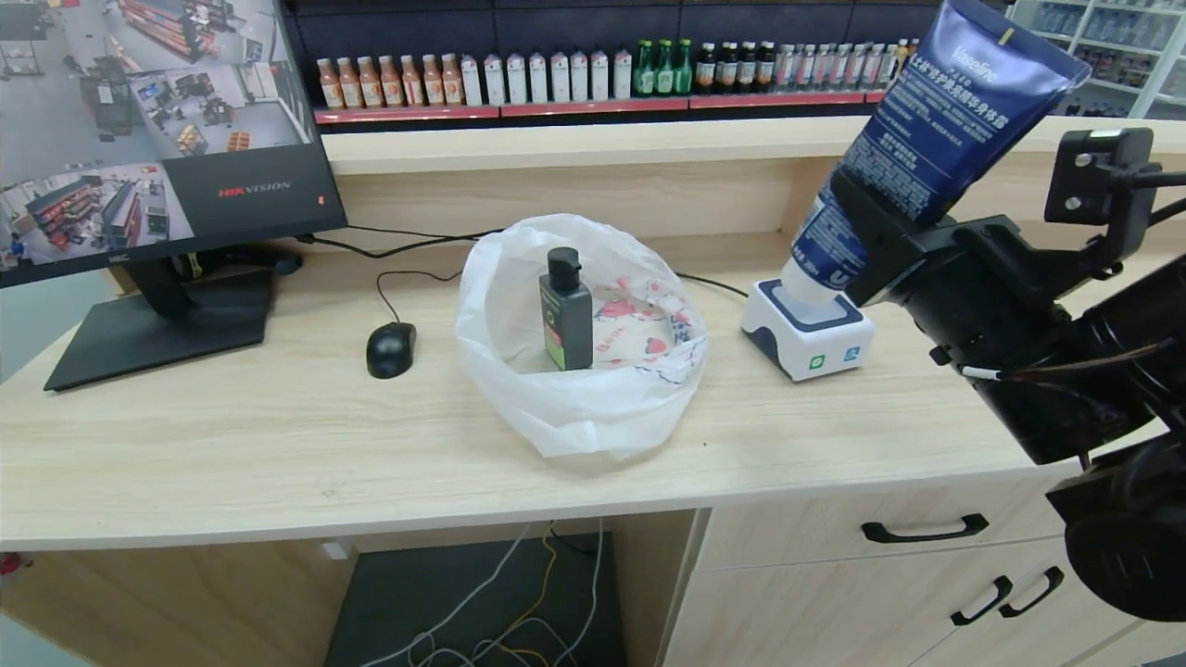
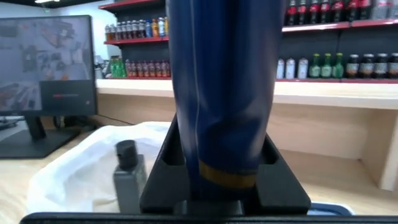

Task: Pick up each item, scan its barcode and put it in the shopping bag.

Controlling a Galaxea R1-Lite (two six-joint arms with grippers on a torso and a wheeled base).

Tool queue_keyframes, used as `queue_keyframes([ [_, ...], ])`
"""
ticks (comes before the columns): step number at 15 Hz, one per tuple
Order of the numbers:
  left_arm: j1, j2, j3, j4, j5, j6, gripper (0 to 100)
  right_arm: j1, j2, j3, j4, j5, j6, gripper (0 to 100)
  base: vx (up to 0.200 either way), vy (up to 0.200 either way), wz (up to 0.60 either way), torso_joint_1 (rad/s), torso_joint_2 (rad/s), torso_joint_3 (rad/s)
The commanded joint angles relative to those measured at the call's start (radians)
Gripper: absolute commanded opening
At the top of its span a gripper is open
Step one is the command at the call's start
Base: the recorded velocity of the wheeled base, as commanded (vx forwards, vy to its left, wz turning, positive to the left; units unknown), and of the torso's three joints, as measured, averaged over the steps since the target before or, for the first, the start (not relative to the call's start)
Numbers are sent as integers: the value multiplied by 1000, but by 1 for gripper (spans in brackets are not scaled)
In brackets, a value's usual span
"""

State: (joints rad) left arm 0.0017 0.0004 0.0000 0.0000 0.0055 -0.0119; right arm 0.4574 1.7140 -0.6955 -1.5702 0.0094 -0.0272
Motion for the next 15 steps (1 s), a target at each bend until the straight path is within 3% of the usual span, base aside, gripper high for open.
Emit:
queue_keyframes([
  [1,0,0,0,0,1,0,100,12,12,2,-1,3,-2,0,0,0,0,0,0,0],
  [4,0,0,0,0,1,0,100,29,67,-101,16,0,-5,0,0,0,0,0,0,0],
  [8,0,0,0,0,1,0,100,67,93,-249,294,0,-7,0,0,0,0,0,0,0],
  [15,0,0,0,0,1,0,100,101,288,-467,391,-2,-7,0,0,0,0,0,0,0],
])
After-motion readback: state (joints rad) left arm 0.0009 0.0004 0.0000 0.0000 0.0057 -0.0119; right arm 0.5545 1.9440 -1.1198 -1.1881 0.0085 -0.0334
